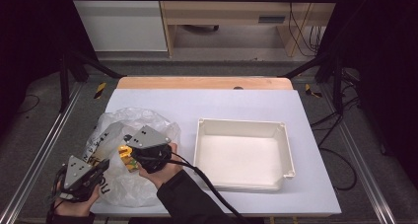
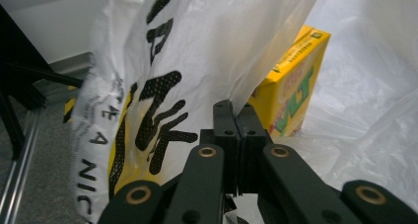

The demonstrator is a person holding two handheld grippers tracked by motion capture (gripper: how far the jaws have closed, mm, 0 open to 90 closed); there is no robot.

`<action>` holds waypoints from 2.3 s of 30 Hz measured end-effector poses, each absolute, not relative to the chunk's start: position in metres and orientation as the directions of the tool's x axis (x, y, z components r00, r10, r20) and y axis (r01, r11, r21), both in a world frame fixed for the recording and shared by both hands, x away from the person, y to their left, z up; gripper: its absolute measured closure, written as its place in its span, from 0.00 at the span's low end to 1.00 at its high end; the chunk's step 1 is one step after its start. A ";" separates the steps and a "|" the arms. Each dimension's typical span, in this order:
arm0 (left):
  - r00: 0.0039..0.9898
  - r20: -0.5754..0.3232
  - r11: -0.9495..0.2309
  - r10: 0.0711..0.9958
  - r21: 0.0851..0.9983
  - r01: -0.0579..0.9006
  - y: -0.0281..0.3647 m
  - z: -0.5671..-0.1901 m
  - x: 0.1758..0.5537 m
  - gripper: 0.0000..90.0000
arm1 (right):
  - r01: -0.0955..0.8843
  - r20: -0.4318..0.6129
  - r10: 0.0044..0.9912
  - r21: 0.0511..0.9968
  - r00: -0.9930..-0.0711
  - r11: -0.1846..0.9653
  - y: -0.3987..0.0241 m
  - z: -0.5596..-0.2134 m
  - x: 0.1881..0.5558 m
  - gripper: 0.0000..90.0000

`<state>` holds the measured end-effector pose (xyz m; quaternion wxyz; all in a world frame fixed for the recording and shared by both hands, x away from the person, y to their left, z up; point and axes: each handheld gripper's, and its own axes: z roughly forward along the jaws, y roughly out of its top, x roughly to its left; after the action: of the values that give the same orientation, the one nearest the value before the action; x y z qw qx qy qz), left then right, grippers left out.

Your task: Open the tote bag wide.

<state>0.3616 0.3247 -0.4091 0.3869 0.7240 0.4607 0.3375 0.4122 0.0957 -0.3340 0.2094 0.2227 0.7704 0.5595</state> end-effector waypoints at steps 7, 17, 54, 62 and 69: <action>0.324 0.104 -0.229 0.940 0.898 0.376 0.344 -0.396 0.364 1.00 | 0.159 -0.060 0.618 0.943 -0.784 0.294 0.094 -0.348 0.433 1.00; 0.307 0.103 -0.230 0.946 0.881 0.414 0.354 -0.381 0.398 1.00 | 0.199 -0.063 0.666 0.930 -0.743 0.310 0.100 -0.364 0.457 0.95; 0.327 0.022 -0.185 0.945 0.859 0.477 0.356 -0.396 0.415 1.00 | 0.342 0.121 0.447 0.821 -0.886 0.457 0.074 -0.463 0.390 1.00; 0.340 0.028 -0.207 0.940 0.838 0.504 0.351 -0.404 0.421 1.00 | 0.375 0.149 0.433 0.780 -0.889 0.502 0.082 -0.485 0.385 1.00; 0.345 0.020 -0.218 0.938 0.810 0.545 0.349 -0.415 0.431 1.00 | 0.376 0.153 0.423 0.770 -0.893 0.515 0.084 -0.490 0.383 1.00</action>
<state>0.4310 0.3492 -0.4153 0.3680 0.7330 0.5058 0.2675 0.3825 0.0843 -0.4904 0.0270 0.2297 0.8700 0.4355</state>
